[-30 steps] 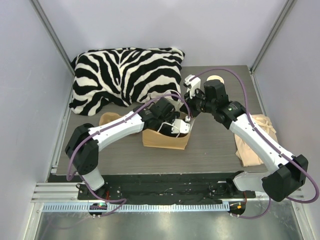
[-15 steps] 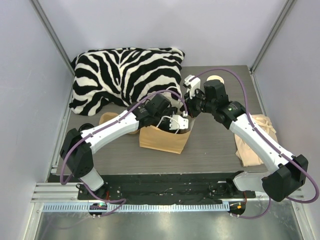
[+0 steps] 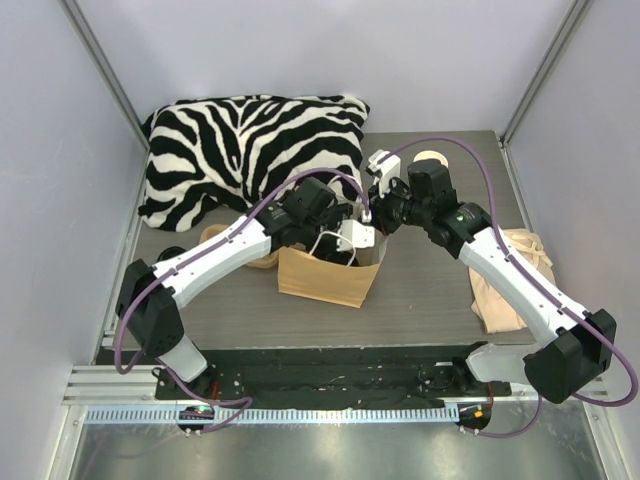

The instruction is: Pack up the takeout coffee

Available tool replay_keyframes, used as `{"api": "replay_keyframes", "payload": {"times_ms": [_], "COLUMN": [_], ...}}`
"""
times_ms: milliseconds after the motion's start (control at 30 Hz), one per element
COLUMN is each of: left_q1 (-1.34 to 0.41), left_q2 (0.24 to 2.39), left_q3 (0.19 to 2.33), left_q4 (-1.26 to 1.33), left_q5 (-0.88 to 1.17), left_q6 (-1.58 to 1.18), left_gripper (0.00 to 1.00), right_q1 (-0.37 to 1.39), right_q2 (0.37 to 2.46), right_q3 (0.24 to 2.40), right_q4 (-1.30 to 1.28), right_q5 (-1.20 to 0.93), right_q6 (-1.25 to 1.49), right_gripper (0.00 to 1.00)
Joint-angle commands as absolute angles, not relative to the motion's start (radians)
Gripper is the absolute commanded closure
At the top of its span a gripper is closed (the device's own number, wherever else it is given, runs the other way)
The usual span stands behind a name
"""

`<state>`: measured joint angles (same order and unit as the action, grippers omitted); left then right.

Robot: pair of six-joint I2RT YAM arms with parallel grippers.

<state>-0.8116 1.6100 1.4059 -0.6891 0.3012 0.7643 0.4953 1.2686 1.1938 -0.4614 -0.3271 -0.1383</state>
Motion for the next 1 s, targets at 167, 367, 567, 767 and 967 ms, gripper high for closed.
{"api": "replay_keyframes", "payload": {"times_ms": [167,367,567,767,967], "left_q1": [-0.759,-0.735,-0.703,-0.67,-0.621], "left_q2": [1.557,1.549,1.523,1.488,1.447], "left_q3": [1.516,1.569,1.631,1.68,1.704], "left_q4": [-0.787,-0.827,-0.833,-0.838,-0.816], "left_q5": [0.44,0.469,0.492,0.482,0.466], "left_q6": [0.744,0.726,0.67,0.586,0.483], "left_gripper": [0.06,0.06,0.06,0.02,0.0], "right_q1": [0.492,0.492,0.492,0.492,0.492], "right_q2": [1.255,1.256,1.255,1.238,1.223], "right_q3": [1.193,1.201,1.209,1.212,1.22], "right_q4": [-0.407,-0.4,-0.399,-0.388,-0.388], "right_q5": [-0.304,-0.298,-0.296,-0.308,-0.327], "right_q6": [-0.17,-0.178,-0.193,-0.229,-0.259], "right_gripper": [0.99,0.99,0.99,0.99,0.99]}}
